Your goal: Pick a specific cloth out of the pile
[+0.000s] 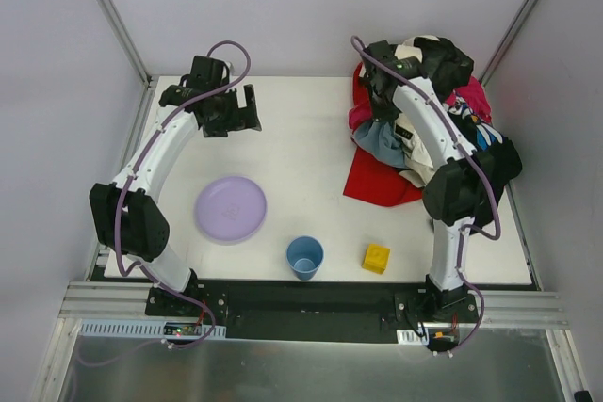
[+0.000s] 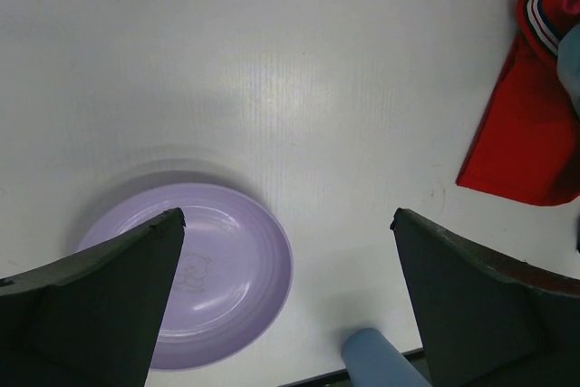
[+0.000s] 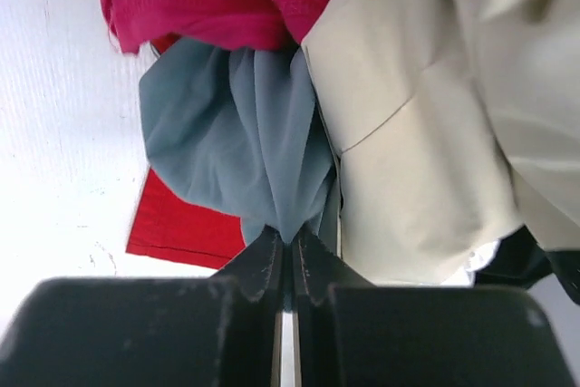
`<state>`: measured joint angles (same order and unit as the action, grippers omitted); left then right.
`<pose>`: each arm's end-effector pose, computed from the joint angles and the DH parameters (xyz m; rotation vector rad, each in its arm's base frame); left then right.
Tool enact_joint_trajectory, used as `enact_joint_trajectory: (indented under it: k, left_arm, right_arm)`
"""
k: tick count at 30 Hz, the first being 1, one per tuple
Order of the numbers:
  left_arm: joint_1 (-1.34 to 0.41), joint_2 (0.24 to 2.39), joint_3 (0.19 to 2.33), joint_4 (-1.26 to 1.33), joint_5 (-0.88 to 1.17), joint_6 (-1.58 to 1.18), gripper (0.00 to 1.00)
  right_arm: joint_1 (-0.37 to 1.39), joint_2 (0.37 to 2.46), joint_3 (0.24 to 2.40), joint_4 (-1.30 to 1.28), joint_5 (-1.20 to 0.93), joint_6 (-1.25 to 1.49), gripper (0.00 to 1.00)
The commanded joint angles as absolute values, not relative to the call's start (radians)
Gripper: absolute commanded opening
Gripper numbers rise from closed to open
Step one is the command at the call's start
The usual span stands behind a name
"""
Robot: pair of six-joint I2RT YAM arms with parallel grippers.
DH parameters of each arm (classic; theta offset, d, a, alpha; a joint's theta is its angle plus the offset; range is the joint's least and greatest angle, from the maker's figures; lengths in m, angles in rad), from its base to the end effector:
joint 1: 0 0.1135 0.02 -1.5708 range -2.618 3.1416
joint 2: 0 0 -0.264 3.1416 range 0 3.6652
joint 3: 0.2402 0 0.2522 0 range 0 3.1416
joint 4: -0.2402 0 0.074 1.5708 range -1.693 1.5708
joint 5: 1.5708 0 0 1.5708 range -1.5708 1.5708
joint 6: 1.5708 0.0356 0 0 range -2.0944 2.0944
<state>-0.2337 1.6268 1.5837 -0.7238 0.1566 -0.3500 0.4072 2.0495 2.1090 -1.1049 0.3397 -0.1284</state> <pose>0.3496 -0.0889 0.3507 -0.0589 2.3739 -0.4686 0.4055 0.1620 0.3292 -0.5629 2.4970 -0.3387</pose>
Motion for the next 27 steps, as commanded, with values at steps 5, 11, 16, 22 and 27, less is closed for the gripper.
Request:
enact_joint_trajectory:
  k: [5, 11, 16, 22, 27]
  left_arm:
    - [-0.276, 1.624, 1.608, -0.736, 0.172, -0.382, 0.99]
    - [-0.319, 1.644, 1.621, -0.738, 0.186, -0.402, 0.99]
    - [-0.359, 1.675, 1.654, -0.738, 0.207, -0.417, 0.99]
    - [-0.411, 1.721, 1.709, -0.736, 0.222, -0.429, 0.99]
    - [-0.431, 1.749, 1.769, -0.739, 0.221, -0.446, 0.99]
  right_arm:
    - [0.299, 1.919, 2.244, -1.154, 0.474, -0.138, 0.01]
    - [0.146, 1.893, 2.355, -1.144, 0.498, -0.121, 0.01]
    - [0.017, 1.89, 2.356, -1.132, 0.546, -0.083, 0.01]
    - [-0.141, 1.919, 2.199, -1.14, 0.493, -0.002, 0.01]
    - [-0.212, 1.928, 1.964, -1.121, 0.371, 0.066, 0.01]
